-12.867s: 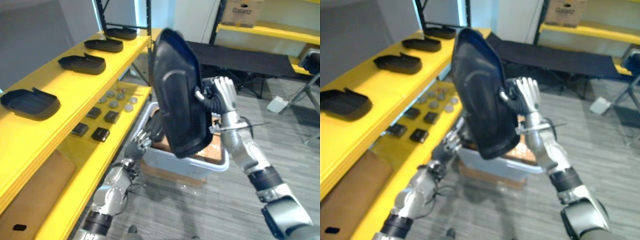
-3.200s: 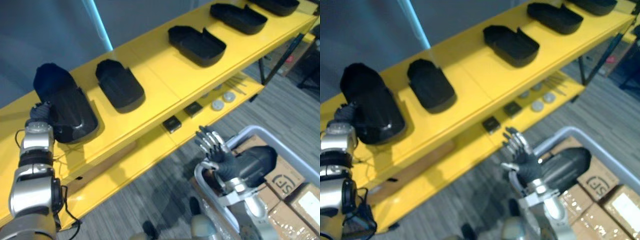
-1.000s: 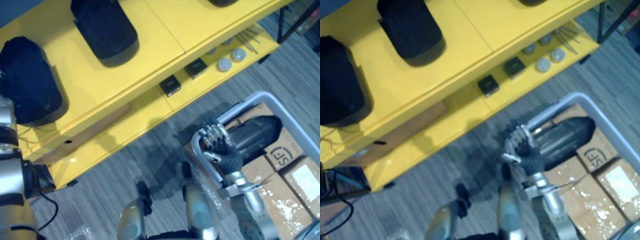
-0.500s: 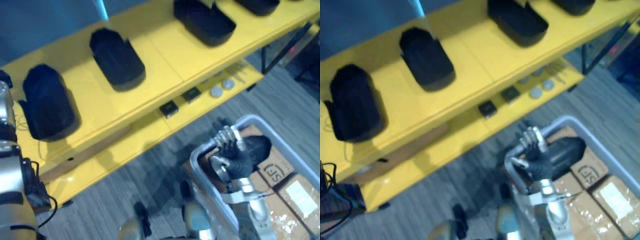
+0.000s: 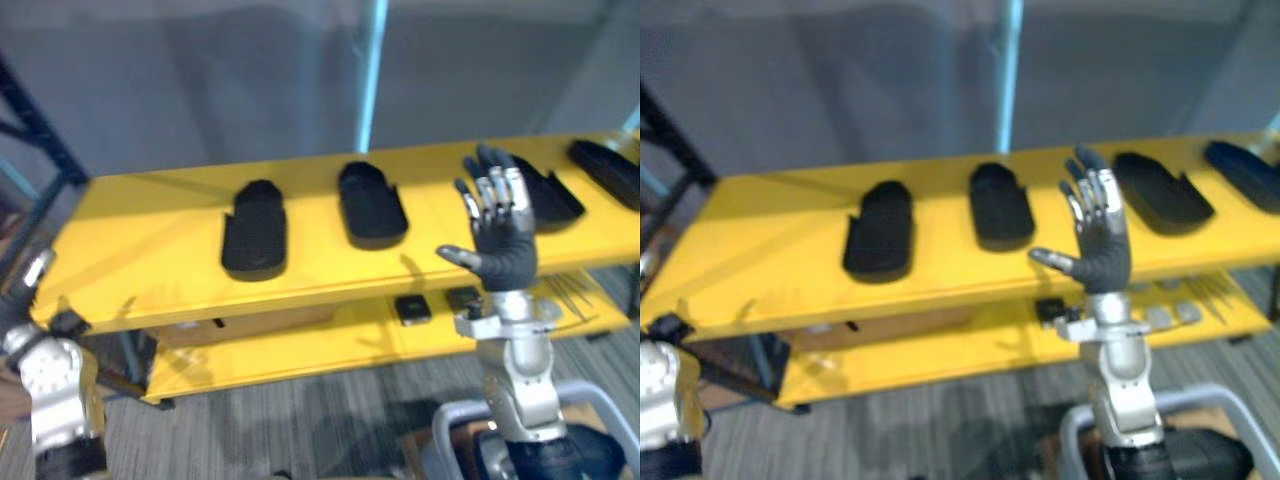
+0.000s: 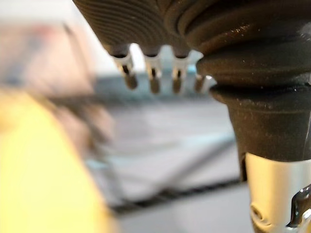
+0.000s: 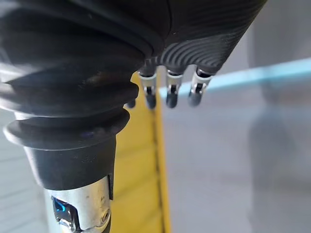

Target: Walk over and take plastic housings, then place them on the shelf

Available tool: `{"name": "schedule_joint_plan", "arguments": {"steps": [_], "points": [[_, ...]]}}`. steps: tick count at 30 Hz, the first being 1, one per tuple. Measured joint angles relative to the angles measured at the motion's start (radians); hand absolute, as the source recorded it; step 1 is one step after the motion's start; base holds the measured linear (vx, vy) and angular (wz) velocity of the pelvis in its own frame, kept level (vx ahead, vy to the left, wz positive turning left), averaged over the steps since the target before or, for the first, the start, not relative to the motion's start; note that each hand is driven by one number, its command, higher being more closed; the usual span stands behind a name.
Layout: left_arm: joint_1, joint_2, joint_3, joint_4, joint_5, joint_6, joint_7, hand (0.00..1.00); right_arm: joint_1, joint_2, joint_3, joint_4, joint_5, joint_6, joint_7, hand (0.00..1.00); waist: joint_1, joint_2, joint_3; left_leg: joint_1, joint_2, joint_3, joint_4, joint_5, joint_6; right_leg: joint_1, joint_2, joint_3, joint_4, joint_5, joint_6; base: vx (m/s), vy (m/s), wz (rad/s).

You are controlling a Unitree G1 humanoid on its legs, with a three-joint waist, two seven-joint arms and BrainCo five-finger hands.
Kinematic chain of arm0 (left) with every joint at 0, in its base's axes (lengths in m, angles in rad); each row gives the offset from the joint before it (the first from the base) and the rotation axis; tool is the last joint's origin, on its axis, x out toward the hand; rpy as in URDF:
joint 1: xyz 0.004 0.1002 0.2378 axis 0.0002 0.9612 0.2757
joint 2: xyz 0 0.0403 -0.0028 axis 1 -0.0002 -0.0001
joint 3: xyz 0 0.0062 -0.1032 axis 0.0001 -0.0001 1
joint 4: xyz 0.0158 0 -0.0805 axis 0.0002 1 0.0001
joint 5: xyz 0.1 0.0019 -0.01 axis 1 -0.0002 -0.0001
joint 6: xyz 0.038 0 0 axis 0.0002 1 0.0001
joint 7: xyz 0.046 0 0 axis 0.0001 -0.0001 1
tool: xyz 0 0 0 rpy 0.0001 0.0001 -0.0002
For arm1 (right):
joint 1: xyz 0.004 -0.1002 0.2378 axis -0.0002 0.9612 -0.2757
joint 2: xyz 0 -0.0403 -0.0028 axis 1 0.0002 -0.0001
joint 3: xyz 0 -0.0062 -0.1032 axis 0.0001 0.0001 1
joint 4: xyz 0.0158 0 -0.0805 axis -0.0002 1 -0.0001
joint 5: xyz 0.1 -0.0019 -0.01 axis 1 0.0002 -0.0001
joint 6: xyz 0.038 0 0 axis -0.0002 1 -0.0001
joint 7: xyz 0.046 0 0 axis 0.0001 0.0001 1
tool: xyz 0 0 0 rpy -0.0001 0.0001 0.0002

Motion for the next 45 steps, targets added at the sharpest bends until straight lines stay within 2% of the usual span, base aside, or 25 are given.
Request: {"name": "schedule_joint_plan", "arguments": {"steps": [2, 5, 7, 11, 14, 17, 18, 20, 21, 26, 31, 36, 40, 45], "points": [[0.072, -0.050, -0.011, 0.079, 0.046, 0.018, -0.071, 0.00, -0.022, -0.005, 0.035, 0.022, -0.006, 0.045, 0.024, 0.00, 0.013, -0.003, -0.008, -0.001, -0.006, 0.000, -0.020, 0.009, 0.003, -0.002, -0.011, -0.024, 0.011, -0.012, 0.003, -0.06, -0.010, 0.31], [0.162, -0.122, -0.025, 0.206, 0.097, 0.024, -0.152, 0.00, -0.075, -0.011, 0.064, 0.096, 0.002, 0.074, 0.071, 0.00, 0.023, -0.016, -0.021, -0.004, -0.011, 0.000, -0.038, 0.032, 0.006, -0.014, -0.019, -0.035, 0.028, -0.015, 0.007, -0.04, 0.018, 0.17], [0.185, -0.153, -0.049, 0.294, 0.087, 0.022, -0.196, 0.00, -0.095, -0.017, 0.069, 0.127, 0.006, 0.077, 0.108, 0.00, 0.038, -0.022, -0.024, -0.005, -0.013, 0.000, -0.037, 0.037, 0.008, -0.019, -0.023, -0.035, 0.034, -0.015, 0.007, 0.00, 0.000, 0.00], [0.193, -0.203, -0.104, 0.490, 0.072, -0.028, -0.256, 0.00, -0.134, -0.026, 0.131, 0.159, 0.025, 0.094, 0.233, 0.00, 0.042, -0.031, -0.029, -0.007, -0.013, -0.001, -0.036, 0.040, 0.013, -0.020, -0.024, -0.036, 0.037, -0.015, 0.007, 0.00, 0.000, 0.00], [0.197, -0.233, -0.105, 0.548, 0.041, -0.051, -0.304, 0.00, -0.140, -0.037, 0.177, 0.165, 0.029, 0.125, 0.321, 0.00, 0.042, -0.040, -0.026, -0.008, -0.009, -0.001, -0.036, 0.041, 0.012, -0.022, -0.023, -0.031, 0.037, -0.017, 0.004, 0.00, 0.000, 0.00], [0.198, -0.237, -0.123, 0.604, 0.031, -0.052, -0.333, 0.00, -0.142, -0.040, 0.192, 0.166, 0.055, 0.155, 0.378, 0.00, 0.042, -0.044, -0.025, -0.015, -0.008, 0.000, -0.038, 0.041, 0.011, -0.030, -0.023, -0.030, 0.038, -0.018, 0.004, 0.00, 0.000, 0.00], [0.197, -0.239, -0.126, 0.633, 0.030, -0.051, -0.338, 0.00, -0.150, -0.047, 0.204, 0.171, 0.068, 0.167, 0.415, 0.00, 0.040, -0.055, -0.026, -0.023, -0.007, 0.000, -0.040, 0.044, 0.011, -0.039, -0.022, -0.028, 0.040, -0.018, 0.004, 0.00, 0.000, 0.00], [0.196, -0.238, -0.128, 0.659, 0.015, -0.049, -0.340, 0.00, -0.161, -0.051, 0.222, 0.185, 0.086, 0.184, 0.444, 0.00, 0.040, -0.050, -0.013, -0.023, -0.005, 0.000, -0.040, 0.045, 0.010, -0.040, -0.021, -0.028, 0.040, -0.018, 0.004, 0.00, 0.000, 0.00], [0.195, -0.238, -0.128, 0.687, -0.010, -0.048, -0.344, 0.00, -0.181, -0.052, 0.249, 0.210, 0.086, 0.195, 0.467, 0.00, 0.041, -0.061, -0.012, -0.022, -0.004, 0.000, -0.041, 0.045, 0.010, -0.039, -0.016, -0.027, 0.040, -0.018, 0.004, 0.00, 0.000, 0.00], [0.191, -0.259, -0.126, 0.744, -0.010, -0.050, -0.345, 0.00, -0.232, -0.039, 0.320, 0.277, 0.105, 0.203, 0.532, 0.00, 0.051, -0.067, 0.008, -0.022, -0.002, -0.001, -0.040, 0.045, 0.010, -0.038, -0.013, -0.028, 0.040, -0.018, 0.003, 0.00, 0.000, 0.00], [0.181, -0.275, -0.120, 0.782, -0.009, -0.048, -0.345, 0.00, -0.267, -0.007, 0.383, 0.291, 0.105, 0.207, 0.549, 0.00, 0.065, -0.073, 0.013, -0.022, -0.002, -0.005, -0.036, 0.045, 0.009, -0.035, -0.012, -0.030, 0.040, -0.018, 0.003, 0.00, 0.000, 0.00], [0.176, -0.276, -0.120, 0.787, -0.009, -0.052, -0.345, 0.00, -0.277, 0.060, 0.423, 0.364, 0.088, 0.222, 0.524, 0.00, 0.067, -0.078, 0.030, -0.020, -0.011, -0.014, -0.037, 0.047, 0.010, -0.031, -0.014, -0.038, 0.040, -0.019, 0.002, 0.00, -0.001, 0.03], [0.158, -0.276, -0.120, 0.813, -0.009, -0.065, -0.345, 0.00, -0.277, 0.100, 0.422, 0.460, 0.035, 0.194, 0.457, 0.00, 0.068, -0.092, 0.052, -0.019, -0.014, -0.028, -0.037, 0.052, 0.011, -0.022, -0.018, -0.054, 0.041, -0.020, 0.003, -0.02, -0.002, 0.11], [0.152, -0.279, -0.120, 0.816, -0.010, -0.065, -0.345, 0.00, -0.282, 0.137, 0.421, 0.533, -0.042, 0.156, 0.423, 0.00, 0.069, -0.084, 0.058, -0.019, -0.015, -0.028, -0.041, 0.052, 0.011, -0.021, -0.019, -0.055, 0.041, -0.024, 0.005, -0.01, -0.003, 0.00]]}}
